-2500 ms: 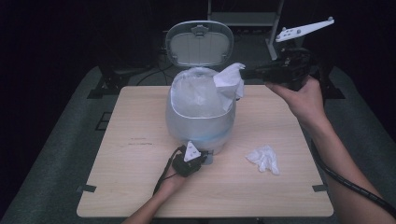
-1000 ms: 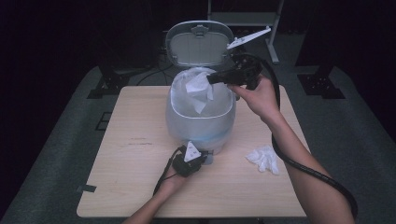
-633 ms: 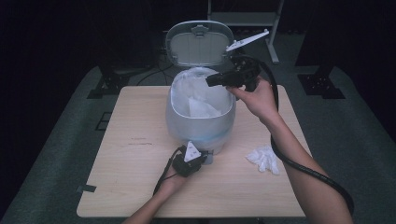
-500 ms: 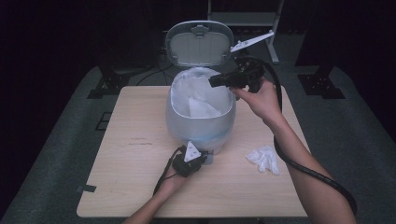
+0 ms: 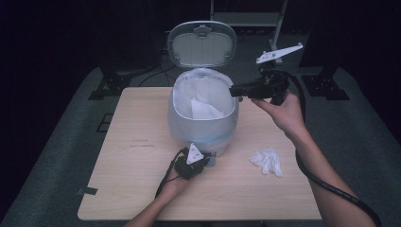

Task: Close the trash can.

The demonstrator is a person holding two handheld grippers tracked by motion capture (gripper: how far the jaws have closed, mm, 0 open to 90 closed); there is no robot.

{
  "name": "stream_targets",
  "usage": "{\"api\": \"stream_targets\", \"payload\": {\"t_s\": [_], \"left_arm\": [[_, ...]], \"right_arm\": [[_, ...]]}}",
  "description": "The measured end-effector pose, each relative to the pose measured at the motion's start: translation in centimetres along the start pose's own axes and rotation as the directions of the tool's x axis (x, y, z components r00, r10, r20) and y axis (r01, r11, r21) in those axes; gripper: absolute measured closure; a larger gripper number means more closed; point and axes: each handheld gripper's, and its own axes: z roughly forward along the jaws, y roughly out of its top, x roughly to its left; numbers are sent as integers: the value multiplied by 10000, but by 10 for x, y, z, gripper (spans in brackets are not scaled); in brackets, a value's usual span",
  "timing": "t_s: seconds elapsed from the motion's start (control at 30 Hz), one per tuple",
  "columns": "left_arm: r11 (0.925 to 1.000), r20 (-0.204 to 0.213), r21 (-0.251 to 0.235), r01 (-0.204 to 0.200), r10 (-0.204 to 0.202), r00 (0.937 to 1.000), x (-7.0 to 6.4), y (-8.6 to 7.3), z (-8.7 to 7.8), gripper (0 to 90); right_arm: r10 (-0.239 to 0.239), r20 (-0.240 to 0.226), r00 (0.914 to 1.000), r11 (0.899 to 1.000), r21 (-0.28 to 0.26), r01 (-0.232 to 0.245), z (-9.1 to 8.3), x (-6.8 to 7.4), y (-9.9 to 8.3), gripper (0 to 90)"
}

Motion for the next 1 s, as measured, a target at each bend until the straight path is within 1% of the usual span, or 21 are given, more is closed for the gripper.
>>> {"api": "stream_targets", "payload": {"t_s": [0.2,0.4,0.73,0.8,0.83,1.0], "left_arm": [[10000,-7,-27,33,-33,10000,0,0,0,803],[10000,3,-1,20,-20,10000,0,0,0,803],[10000,-24,-3,17,-17,10000,0,0,0,802],[10000,-25,-7,20,-20,10000,0,0,0,802],[10000,-22,-8,25,-25,10000,0,0,0,802],[10000,-26,-7,15,-15,10000,0,0,0,803]], "right_arm": [[171,212,9996,9999,10,-172,-12,-7,-16,764],[201,518,9985,9997,122,-207,-21,-12,-34,753],[492,694,9964,9982,294,-513,-27,-21,-67,742],[539,721,9959,9979,311,-563,-27,-22,-70,734],[584,756,9954,9976,339,-611,-28,-24,-76,734],[605,831,9947,9968,464,-645,-29,-27,-90,734]]}}
